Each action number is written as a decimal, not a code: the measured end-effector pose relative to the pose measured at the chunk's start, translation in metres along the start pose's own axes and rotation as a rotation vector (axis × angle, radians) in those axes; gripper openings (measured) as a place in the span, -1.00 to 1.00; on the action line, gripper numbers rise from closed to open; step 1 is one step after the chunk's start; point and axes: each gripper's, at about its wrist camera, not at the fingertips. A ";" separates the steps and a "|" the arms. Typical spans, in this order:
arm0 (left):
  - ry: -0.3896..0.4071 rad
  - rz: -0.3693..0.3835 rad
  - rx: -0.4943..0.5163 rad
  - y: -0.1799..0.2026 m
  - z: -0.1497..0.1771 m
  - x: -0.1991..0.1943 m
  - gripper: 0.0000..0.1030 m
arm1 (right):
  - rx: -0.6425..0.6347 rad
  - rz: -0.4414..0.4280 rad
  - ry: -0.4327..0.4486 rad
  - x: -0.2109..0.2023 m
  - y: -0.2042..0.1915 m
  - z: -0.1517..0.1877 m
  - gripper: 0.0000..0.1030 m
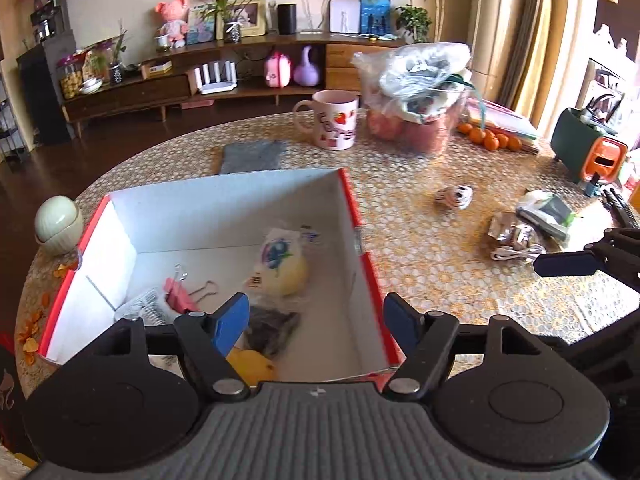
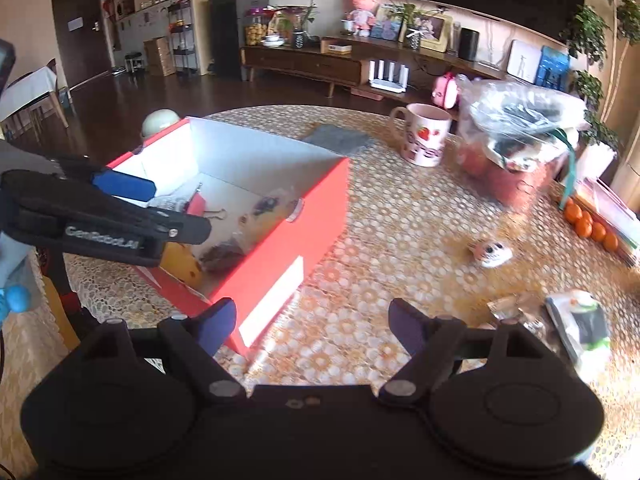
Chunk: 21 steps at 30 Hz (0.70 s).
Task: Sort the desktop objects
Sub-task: 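Withdraw both tools from the shoebox back over the table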
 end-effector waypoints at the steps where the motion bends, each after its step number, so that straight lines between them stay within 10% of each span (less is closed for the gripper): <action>1: 0.001 0.009 0.008 0.006 -0.001 0.000 0.42 | 0.008 0.008 -0.002 -0.002 0.005 0.002 0.62; 21: -0.024 0.127 0.147 0.123 -0.034 0.040 0.60 | 0.133 0.136 -0.028 -0.022 0.128 0.042 0.63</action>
Point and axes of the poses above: each gripper's, at about its wrist camera, not at the fingertips, and x roughly the way its jaws point, y to its right, z to its underside, and after that the axes turned 2 degrees about -y, right-handed
